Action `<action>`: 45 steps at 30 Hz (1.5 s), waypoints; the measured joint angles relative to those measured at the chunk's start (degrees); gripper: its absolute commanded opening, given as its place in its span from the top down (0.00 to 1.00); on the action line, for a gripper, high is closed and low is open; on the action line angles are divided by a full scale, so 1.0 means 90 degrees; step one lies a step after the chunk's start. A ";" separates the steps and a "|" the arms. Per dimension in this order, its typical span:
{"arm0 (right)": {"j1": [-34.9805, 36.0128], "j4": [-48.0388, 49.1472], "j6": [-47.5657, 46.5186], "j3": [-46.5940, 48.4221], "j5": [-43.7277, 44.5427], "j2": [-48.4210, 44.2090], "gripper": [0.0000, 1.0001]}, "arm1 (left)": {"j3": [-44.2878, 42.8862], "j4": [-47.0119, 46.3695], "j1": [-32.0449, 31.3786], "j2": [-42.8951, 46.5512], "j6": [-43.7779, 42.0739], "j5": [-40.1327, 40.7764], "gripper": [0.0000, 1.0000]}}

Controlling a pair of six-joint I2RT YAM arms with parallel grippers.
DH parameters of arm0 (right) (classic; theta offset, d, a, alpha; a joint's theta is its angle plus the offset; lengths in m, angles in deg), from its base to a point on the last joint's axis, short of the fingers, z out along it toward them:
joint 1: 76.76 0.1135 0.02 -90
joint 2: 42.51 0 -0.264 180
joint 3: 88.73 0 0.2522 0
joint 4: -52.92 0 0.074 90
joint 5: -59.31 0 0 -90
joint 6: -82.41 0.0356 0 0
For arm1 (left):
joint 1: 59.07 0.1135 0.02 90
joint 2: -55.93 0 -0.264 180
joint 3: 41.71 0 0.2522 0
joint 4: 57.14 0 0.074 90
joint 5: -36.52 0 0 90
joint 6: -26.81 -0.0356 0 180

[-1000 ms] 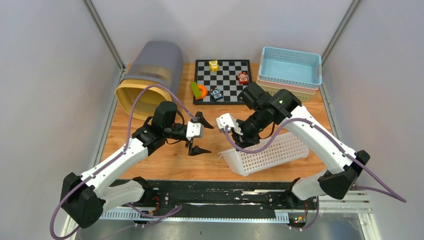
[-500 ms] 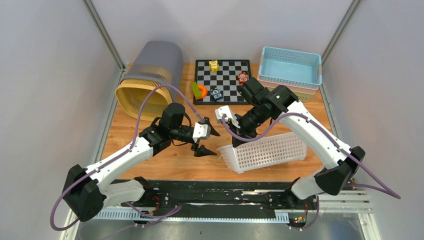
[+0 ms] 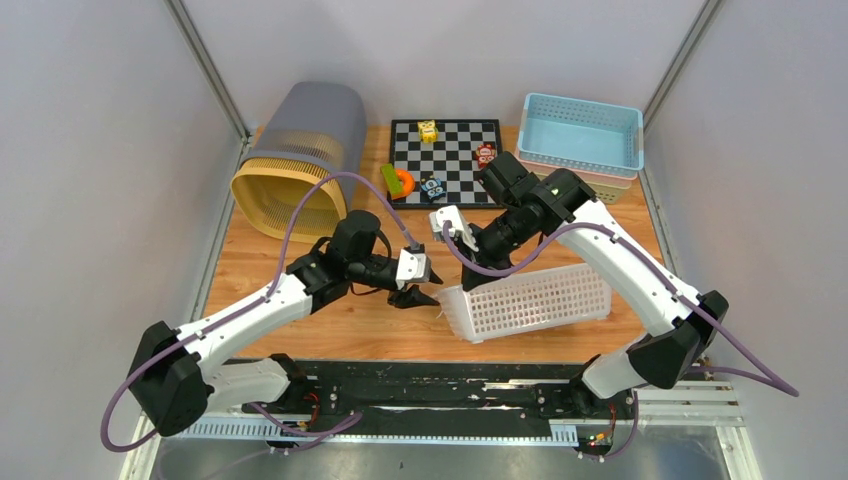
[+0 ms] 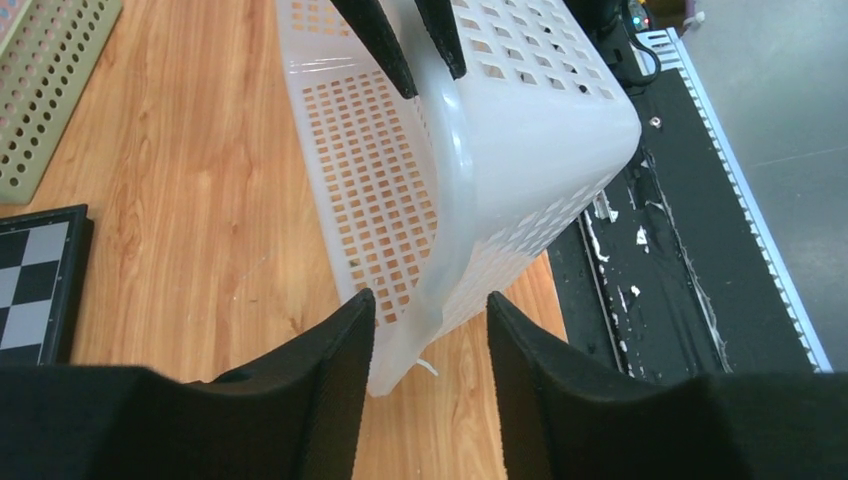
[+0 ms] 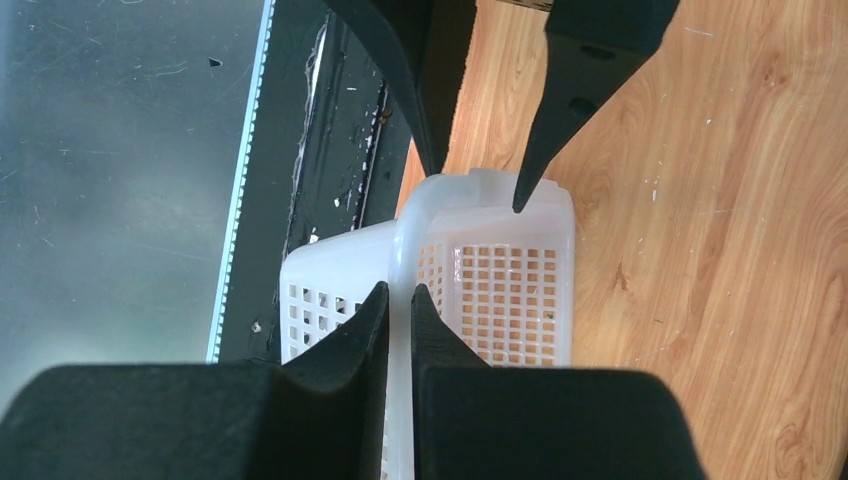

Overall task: Turn the large container upside down
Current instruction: Turn the container upside down at the center of the board.

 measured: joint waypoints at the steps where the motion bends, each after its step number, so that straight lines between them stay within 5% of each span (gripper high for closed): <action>1: 0.0000 0.0002 0.0002 0.0000 -0.0007 0.0000 0.98 | 0.0000 0.0000 -0.0010 -0.0012 0.0005 0.0046 0.61; 13: -0.0029 0.0109 -0.0002 -0.0019 0.0049 -0.0041 0.97 | -0.0002 -0.0005 -0.0019 -0.0051 0.0085 0.0265 1.00; 34: -0.0104 0.0287 -0.0209 -0.0364 0.0631 -0.0959 0.39 | -0.0270 0.1047 0.0068 0.0199 -0.0831 0.0478 1.00; 45: -0.0134 0.0109 -0.0678 -0.0444 0.1528 -0.1967 0.32 | -0.0512 0.2375 0.0899 0.0508 -0.1511 0.0240 1.00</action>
